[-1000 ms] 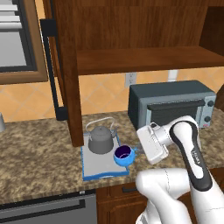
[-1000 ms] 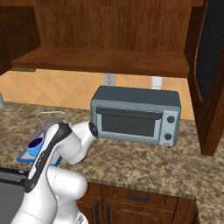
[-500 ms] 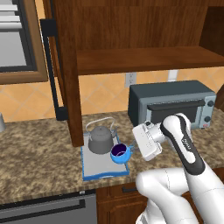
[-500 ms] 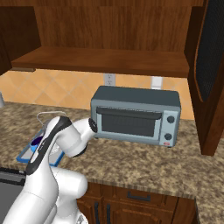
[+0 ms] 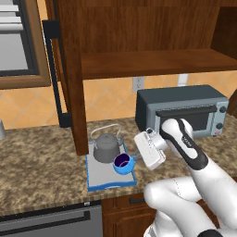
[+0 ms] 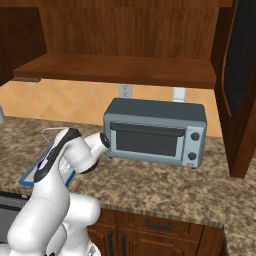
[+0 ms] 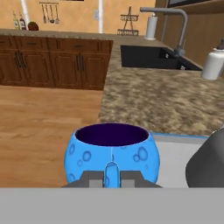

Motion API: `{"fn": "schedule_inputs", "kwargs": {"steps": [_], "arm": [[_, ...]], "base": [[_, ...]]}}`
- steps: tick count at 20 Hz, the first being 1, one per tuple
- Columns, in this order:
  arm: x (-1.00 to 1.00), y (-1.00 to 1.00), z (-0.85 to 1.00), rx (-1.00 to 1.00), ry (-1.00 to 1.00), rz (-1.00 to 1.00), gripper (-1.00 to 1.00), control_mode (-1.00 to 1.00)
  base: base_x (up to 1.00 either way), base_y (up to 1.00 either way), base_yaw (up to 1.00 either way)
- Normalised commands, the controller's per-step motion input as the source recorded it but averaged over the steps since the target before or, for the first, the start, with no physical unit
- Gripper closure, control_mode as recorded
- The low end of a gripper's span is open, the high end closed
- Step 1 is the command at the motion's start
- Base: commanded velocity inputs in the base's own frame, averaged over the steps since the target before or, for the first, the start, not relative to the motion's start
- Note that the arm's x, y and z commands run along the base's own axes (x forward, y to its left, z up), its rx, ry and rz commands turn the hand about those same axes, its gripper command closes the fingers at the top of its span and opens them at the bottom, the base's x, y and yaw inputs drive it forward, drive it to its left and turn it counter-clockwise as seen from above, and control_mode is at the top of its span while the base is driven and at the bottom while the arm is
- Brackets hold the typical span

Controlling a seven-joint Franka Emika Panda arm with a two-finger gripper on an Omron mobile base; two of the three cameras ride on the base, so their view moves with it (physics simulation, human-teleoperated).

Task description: Pick the kettle from the counter and place it on the tray. Then pick the mug from the cabinet and place it on the tray. Then close the cabinet doors.

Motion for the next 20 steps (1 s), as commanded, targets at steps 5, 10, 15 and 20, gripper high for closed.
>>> {"fn": "schedule_inputs", "kwargs": {"steps": [5, 10, 15, 20], "arm": [[-0.01, 0.17, -0.60, 0.01, -0.11, 0.00, 1.00, -1.00], [0.00, 0.19, -0.61, 0.01, -0.08, 0.00, 1.00, -1.00], [0.00, 0.13, -0.62, 0.01, -0.09, 0.00, 1.00, -1.00], [0.00, 0.12, -0.64, 0.00, -0.08, 0.00, 1.00, -1.00]], "base": [[0.00, 0.00, 0.00], [0.00, 0.00, 0.00], [0.00, 0.00, 0.00], [0.00, 0.00, 0.00]]}}
